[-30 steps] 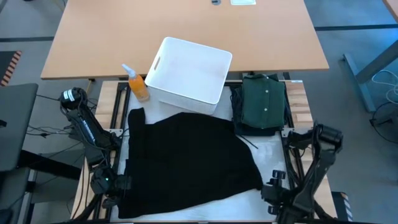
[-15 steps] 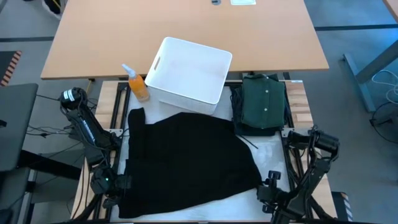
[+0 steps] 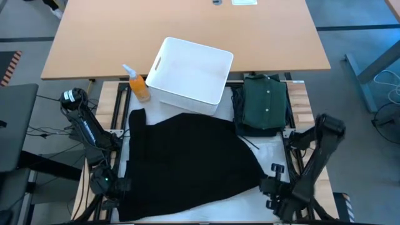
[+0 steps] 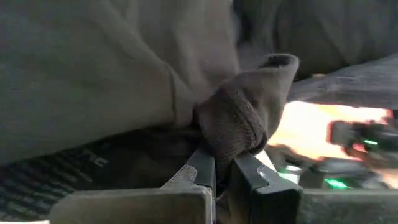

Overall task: Fold laundry
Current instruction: Fold the black shirt

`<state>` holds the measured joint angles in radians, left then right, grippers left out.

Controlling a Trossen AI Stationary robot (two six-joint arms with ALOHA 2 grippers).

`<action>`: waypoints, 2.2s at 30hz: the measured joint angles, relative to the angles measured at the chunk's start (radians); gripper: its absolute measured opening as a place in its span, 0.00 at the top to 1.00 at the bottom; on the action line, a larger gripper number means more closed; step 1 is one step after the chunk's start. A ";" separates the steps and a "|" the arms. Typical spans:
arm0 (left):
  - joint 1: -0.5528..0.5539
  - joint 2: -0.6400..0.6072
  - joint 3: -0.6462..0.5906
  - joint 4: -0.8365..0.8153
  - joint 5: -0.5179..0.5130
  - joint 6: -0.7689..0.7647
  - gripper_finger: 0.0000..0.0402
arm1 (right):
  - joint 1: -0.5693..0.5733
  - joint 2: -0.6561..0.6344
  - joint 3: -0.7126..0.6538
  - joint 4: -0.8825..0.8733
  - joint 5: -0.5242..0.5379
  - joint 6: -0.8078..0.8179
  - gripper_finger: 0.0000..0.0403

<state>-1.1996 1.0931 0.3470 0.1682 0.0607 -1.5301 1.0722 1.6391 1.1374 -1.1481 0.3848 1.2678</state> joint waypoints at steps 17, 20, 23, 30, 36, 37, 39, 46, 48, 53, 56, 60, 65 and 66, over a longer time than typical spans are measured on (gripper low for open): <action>-0.038 -0.262 0.070 0.042 -0.416 0.549 1.00 | -0.050 -0.579 -0.060 0.017 -0.087 0.196 0.94; -0.063 -0.315 0.100 -0.103 -0.431 0.534 1.00 | -0.077 -0.576 -0.167 0.170 -0.136 0.142 0.94; -0.078 -0.379 0.135 -0.215 -0.442 0.524 1.00 | -0.097 -0.572 -0.274 0.357 -0.200 0.093 0.93; -0.099 -0.532 0.262 -0.360 -0.617 0.808 1.00 | -0.097 -0.636 -0.343 0.579 -0.120 -0.074 0.94; -0.108 -0.553 0.333 -0.497 -0.703 0.882 1.00 | -0.104 -0.625 -0.356 0.407 -0.088 0.139 0.93; -0.108 -0.552 0.334 -0.511 -0.704 0.876 1.00 | -0.109 -0.612 -0.369 0.430 -0.092 0.142 0.92; -0.108 -0.546 0.334 -0.533 -0.703 0.848 1.00 | -0.117 -0.584 -0.396 0.495 -0.096 0.130 0.90; -0.108 -0.512 0.334 -0.541 -0.703 0.771 1.00 | -0.183 -0.473 -0.419 0.631 -0.237 0.087 0.76; -0.108 -0.508 0.334 -0.539 -0.703 0.760 1.00 | -0.193 -0.452 -0.419 0.630 -0.269 0.081 0.70; -0.107 -0.495 0.334 -0.538 -0.698 0.749 1.00 | -0.180 -0.422 -0.419 0.628 -0.317 0.044 0.55; -0.107 -0.492 0.334 -0.540 -0.693 0.748 1.00 | -0.162 -0.426 -0.419 0.615 -0.339 0.107 0.50; -0.107 -0.492 0.334 -0.540 -0.694 0.748 1.00 | -0.127 -0.429 -0.419 0.607 -0.337 0.205 0.49; -0.107 -0.471 0.334 -0.550 -0.685 0.712 1.00 | -0.058 -0.416 -0.419 0.652 -0.327 0.340 0.52; -0.107 -0.465 0.334 -0.555 -0.675 0.699 1.00 | -0.042 -0.412 -0.419 0.667 -0.306 0.357 0.53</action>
<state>-1.3067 0.6283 0.6807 -0.3863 -0.6138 -0.8314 1.0304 1.2275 0.7181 -0.4811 0.0784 1.6250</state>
